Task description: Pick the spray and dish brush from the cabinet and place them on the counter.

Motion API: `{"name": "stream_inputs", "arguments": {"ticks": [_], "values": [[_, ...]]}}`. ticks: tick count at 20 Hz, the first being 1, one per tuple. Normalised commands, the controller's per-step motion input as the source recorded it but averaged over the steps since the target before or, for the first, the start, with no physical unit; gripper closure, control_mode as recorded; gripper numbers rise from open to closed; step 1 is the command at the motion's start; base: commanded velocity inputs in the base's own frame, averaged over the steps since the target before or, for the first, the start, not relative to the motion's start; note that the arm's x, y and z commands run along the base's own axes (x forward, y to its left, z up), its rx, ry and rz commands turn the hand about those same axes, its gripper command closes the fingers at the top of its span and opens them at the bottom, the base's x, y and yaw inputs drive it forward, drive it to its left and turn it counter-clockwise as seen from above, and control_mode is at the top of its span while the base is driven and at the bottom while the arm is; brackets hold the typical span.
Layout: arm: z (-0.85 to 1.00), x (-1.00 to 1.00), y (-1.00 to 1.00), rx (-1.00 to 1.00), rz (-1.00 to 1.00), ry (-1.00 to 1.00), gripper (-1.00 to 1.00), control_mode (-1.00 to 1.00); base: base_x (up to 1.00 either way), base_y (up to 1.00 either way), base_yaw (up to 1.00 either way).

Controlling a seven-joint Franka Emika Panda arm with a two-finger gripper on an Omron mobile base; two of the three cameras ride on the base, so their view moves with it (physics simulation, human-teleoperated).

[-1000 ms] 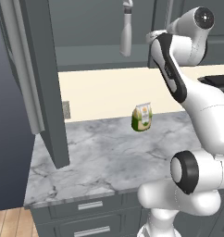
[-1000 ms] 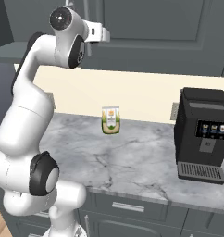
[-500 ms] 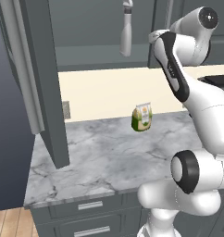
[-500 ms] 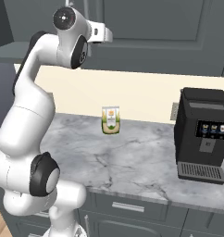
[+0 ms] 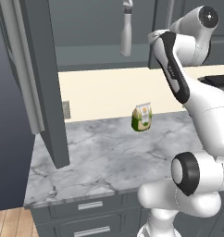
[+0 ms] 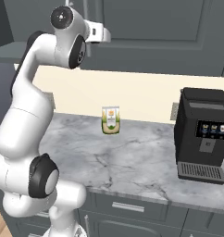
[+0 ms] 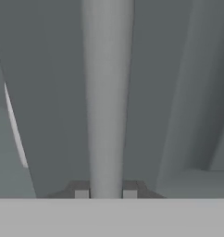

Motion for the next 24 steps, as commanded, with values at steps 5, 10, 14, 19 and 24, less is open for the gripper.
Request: {"name": "stream_inputs", "arguments": {"ticks": [5, 10, 14, 19, 24], "values": [[0.0, -0.34, -0.36, 0.08, 0.0, 0.0, 1.0, -1.0, 0.0, 0.0, 0.0], [0.0, -0.5, -0.42, 0.04, 0.0, 0.0, 1.0, -1.0, 0.0, 0.0, 0.0], [-0.16, -0.68, -0.42, 0.0, 0.0, 0.0, 1.0, -1.0, 0.0, 0.0, 0.0], [-0.3, -0.78, -0.38, -0.02, 0.07, 0.0, 1.0, -1.0, 0.0, 0.0, 0.0], [-0.43, -0.67, -0.52, 0.01, 0.08, 0.04, 1.0, -1.0, 0.0, 0.0, 0.0]]}}
